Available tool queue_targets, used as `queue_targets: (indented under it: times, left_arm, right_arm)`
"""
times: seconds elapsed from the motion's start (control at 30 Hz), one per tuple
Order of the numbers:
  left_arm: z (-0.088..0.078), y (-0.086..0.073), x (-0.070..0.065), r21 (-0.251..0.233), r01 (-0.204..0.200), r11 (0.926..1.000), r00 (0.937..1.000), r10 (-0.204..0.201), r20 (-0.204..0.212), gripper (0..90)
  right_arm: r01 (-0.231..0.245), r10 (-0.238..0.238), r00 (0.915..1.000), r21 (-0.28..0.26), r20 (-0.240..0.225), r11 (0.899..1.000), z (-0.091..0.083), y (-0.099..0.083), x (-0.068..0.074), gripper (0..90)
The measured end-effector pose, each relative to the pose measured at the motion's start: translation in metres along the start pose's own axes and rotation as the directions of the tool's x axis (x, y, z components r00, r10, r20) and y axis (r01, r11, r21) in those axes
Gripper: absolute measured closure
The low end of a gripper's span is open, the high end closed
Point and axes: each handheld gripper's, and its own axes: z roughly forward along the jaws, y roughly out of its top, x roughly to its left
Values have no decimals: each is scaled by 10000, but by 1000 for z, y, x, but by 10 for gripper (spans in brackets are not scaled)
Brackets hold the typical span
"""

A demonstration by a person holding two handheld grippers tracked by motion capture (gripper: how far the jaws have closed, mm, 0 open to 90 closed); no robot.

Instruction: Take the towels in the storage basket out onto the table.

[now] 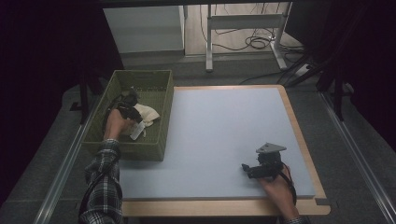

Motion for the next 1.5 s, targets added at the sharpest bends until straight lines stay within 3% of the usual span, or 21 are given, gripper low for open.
queue_targets:
  times: [0.07,0.17,0.3,0.33,0.6,0.83,1.1,1.17,1.5]
  left_arm:
    - [-3,0,1,-87,-26,10000,10000,26,27,767]
    - [-14,-3,4,-742,107,9972,9995,-84,318,767]
    - [-24,-6,4,-1006,29,9949,9991,14,423,766]
    - [-33,-8,5,-1185,-4,9930,9989,61,474,766]
    - [-70,-15,2,-1789,-166,9837,9978,277,595,765]
    - [-90,-22,-2,-2189,-289,9753,9969,441,648,761]
    - [-116,-30,-13,-2691,-676,9607,9949,853,546,759]
    - [-125,-32,-19,-2841,-950,9541,9922,1140,508,758]
    - [-148,-35,-42,-3166,-1561,9356,9838,1759,348,755]
  right_arm:
    - [1,-1,10000,-1,6,10000,0,0,0,46]
    - [4,-4,10000,0,2,10000,0,0,0,46]
    - [2,-2,10000,2,0,10000,0,0,0,46]
    - [1,-1,10000,0,3,10000,0,0,0,46]
    - [7,-7,10000,3,6,10000,0,0,0,46]
    - [11,-11,10000,6,10,10000,0,0,0,46]
    - [34,-34,10000,13,14,10000,0,0,0,46]
    - [32,-32,10000,13,13,10000,0,0,0,46]
    - [31,-31,10000,14,16,10000,0,0,0,46]
